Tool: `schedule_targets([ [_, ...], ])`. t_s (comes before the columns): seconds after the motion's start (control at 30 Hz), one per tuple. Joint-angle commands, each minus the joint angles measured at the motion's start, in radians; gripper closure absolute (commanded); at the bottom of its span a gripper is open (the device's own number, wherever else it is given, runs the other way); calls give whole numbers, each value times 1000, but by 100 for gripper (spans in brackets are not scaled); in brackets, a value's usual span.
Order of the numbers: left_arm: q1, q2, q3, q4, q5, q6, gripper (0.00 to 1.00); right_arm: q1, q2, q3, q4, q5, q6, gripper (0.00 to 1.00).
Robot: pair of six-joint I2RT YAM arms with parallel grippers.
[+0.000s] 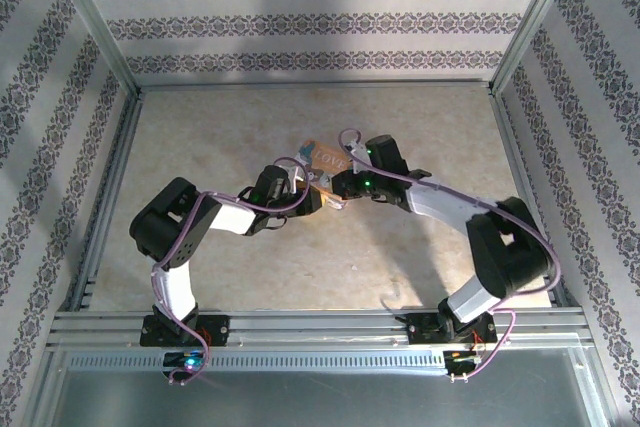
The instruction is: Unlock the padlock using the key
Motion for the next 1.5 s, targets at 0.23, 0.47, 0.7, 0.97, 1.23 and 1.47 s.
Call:
schedule_targets([
  [0.23,-44,-119,-13,-59,40,-76,74,102,-238,-251,-32,93,-193,100],
  [0.47,-50,-144,-25,-42,65,-120,75,166,-207,-306,-3,153,-250,100],
  [0.7,-58,-162,-24,-57,60,-123,75,190,-126,-306,51,177,-267,100],
  [0.97,-63,-176,-29,-66,57,-127,75,192,-91,-304,105,206,-274,100],
  [1.23,-66,-180,-29,-70,54,-128,75,182,-88,-283,110,250,-283,100],
  [1.47,-66,-182,-33,-70,54,-128,75,170,-88,-271,113,257,-283,100],
])
